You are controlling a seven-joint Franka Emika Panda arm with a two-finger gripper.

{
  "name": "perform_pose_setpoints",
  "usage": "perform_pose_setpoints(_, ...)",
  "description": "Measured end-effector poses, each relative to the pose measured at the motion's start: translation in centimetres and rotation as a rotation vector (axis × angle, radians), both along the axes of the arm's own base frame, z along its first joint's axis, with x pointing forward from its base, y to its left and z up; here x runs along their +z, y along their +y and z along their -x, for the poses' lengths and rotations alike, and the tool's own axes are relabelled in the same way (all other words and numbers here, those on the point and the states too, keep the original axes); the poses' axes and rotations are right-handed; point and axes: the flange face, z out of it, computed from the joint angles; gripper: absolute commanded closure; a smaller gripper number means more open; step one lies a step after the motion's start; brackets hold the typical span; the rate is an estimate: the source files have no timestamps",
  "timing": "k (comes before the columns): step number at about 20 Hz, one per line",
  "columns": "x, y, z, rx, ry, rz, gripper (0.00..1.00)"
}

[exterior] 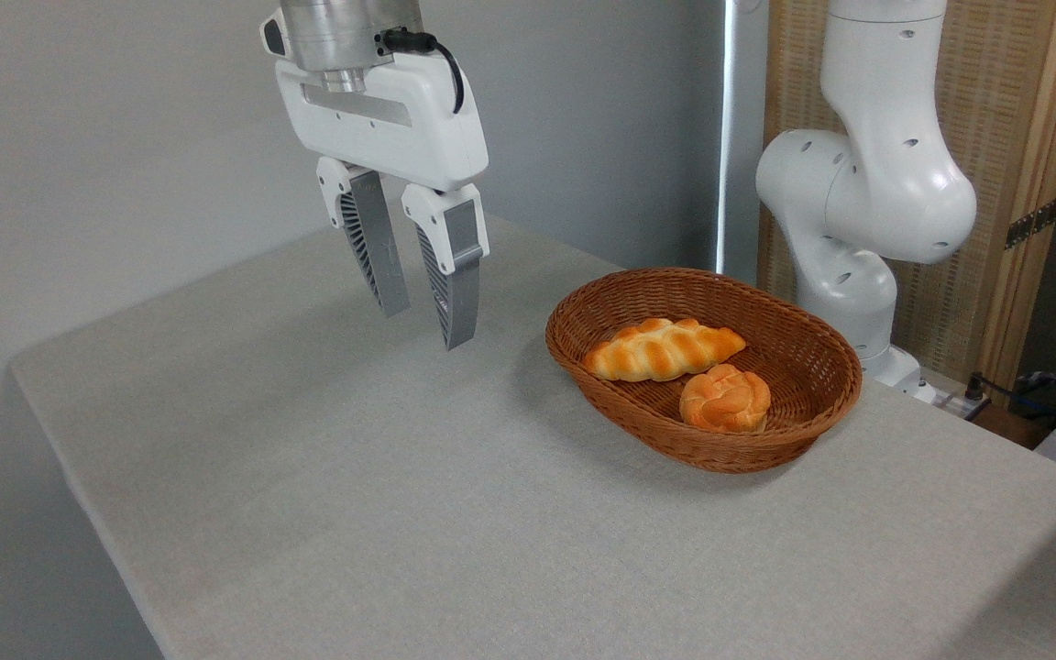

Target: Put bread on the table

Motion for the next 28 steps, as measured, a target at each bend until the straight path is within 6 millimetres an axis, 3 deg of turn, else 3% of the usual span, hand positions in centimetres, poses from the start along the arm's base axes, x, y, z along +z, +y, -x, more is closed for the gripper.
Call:
perform_pose_setpoints(16,-0.4,0.3,0.0,0.005,0.01,-0.001,0.0)
perform_pose_setpoints(21,-1.6,0.3,0.3,0.005,0.037,-0.004,0.0)
perform_pose_setpoints(28,-3.2,-0.6,3.5,-0.058,0.082,-0.011,0.0)
